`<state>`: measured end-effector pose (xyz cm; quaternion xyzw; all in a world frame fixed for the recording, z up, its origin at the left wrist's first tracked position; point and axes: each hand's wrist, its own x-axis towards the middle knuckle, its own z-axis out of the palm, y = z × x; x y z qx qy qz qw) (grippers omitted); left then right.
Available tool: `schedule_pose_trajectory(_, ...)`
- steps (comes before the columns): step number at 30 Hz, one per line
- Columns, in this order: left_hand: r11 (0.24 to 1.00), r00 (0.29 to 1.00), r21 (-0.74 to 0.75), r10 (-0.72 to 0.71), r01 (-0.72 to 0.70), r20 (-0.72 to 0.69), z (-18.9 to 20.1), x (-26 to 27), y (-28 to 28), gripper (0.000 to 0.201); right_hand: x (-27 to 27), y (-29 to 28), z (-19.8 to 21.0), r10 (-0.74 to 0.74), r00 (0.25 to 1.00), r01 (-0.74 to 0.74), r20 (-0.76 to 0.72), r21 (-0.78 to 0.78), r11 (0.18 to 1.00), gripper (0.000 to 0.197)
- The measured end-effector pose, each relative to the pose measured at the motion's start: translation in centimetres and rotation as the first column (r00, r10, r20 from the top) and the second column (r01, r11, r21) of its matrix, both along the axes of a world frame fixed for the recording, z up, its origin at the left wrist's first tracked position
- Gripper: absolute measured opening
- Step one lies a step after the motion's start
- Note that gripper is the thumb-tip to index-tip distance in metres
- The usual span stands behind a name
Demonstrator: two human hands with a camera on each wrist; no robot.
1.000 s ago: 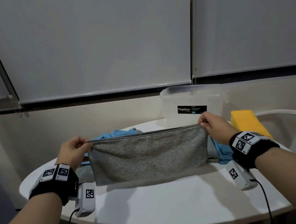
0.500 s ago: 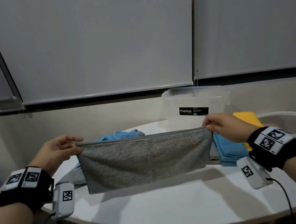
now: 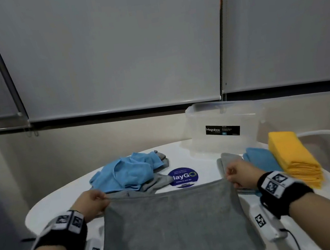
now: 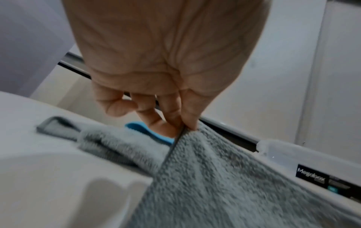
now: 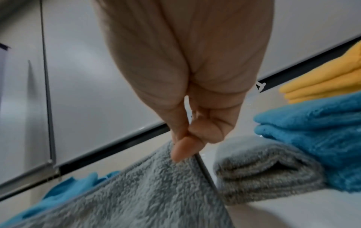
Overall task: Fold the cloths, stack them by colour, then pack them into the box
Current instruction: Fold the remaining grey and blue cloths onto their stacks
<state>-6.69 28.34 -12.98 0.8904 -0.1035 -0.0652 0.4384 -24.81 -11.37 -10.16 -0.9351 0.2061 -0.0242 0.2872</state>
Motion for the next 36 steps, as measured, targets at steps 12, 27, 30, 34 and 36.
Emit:
schedule_pose_trajectory(12,0.808,0.978,0.559,0.101,-0.186,0.18,-1.7,-0.2,-4.1,0.024,3.3,2.2,-2.6,-0.051,0.996,0.023,-0.074,-0.335,0.942,0.018)
schedule_pose_trajectory(27,0.449,0.829,0.767,-0.528,0.458,-0.186,-3.2,-9.1,-15.6,0.062,4.7,13.6,-6.2,0.308,0.821,-0.483,-0.481,-0.296,0.824,0.076)
schedule_pose_trajectory(30,0.446,0.872,0.777,-0.414,0.445,-0.262,-4.3,-7.9,-14.5,0.076,4.6,11.1,-7.0,0.194,0.825,-0.38,-0.53,-0.268,0.885,0.097)
schedule_pose_trajectory(34,0.49,0.903,0.76,-0.274,0.428,-0.332,-4.5,-6.2,-12.0,0.095,3.9,7.9,-6.7,0.043,0.822,-0.231,-0.567,-0.265,0.936,0.11)
schedule_pose_trajectory(36,0.506,0.908,0.754,-0.253,0.418,-0.334,-4.5,-5.8,-11.4,0.101,3.8,7.2,-6.7,0.027,0.823,-0.216,-0.568,-0.269,0.938,0.111)
